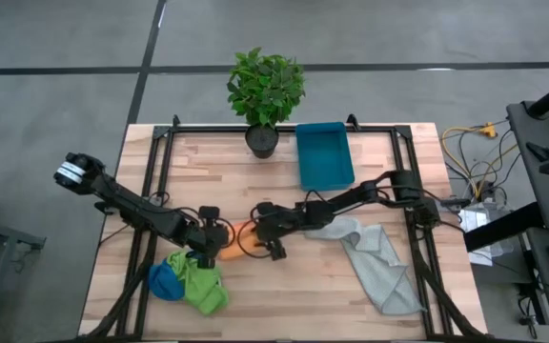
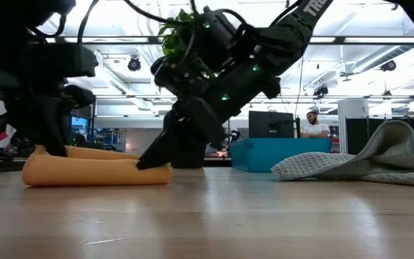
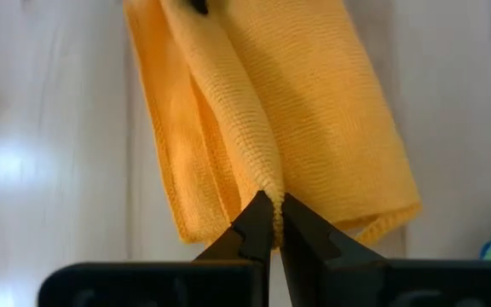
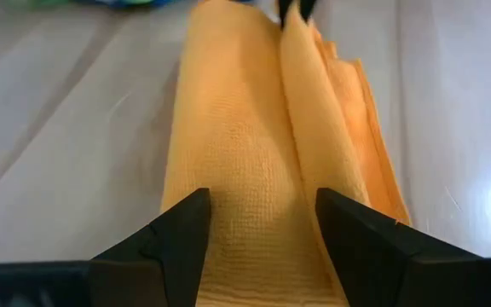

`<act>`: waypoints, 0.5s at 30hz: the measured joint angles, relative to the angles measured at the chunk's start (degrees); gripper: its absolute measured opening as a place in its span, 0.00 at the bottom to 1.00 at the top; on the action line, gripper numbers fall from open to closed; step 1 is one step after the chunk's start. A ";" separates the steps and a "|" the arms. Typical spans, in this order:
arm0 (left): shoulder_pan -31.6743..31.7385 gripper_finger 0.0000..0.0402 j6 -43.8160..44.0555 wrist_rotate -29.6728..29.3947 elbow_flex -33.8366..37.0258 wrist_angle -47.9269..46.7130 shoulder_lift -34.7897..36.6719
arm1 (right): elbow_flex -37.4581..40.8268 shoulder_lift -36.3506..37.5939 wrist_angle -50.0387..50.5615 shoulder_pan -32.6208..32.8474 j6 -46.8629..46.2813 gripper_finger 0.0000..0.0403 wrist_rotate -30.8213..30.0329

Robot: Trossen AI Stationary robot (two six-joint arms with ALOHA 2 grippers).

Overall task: Fold microfiber towels
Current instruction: Fold the orange microfiber towel

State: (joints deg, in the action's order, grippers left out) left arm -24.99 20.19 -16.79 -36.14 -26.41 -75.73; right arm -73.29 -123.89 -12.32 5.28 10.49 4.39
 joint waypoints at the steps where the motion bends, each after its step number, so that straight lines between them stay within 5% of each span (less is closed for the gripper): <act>1: 0.02 0.00 1.53 -0.11 0.00 -0.89 0.01 | -0.46 -0.37 0.00 -0.14 -1.55 0.53 -0.18; 8: 0.02 0.00 6.64 -2.45 -0.02 -6.54 0.03 | -3.58 -2.23 0.09 -1.43 -3.85 0.53 -0.54; 15: 0.28 0.00 10.86 -4.75 0.00 -10.93 0.06 | -6.49 -2.17 0.05 -1.00 4.78 0.53 2.48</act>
State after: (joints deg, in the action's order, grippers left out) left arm -24.71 31.05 -21.54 -36.14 -37.34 -75.68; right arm -79.79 -126.06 -12.27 4.28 15.27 6.87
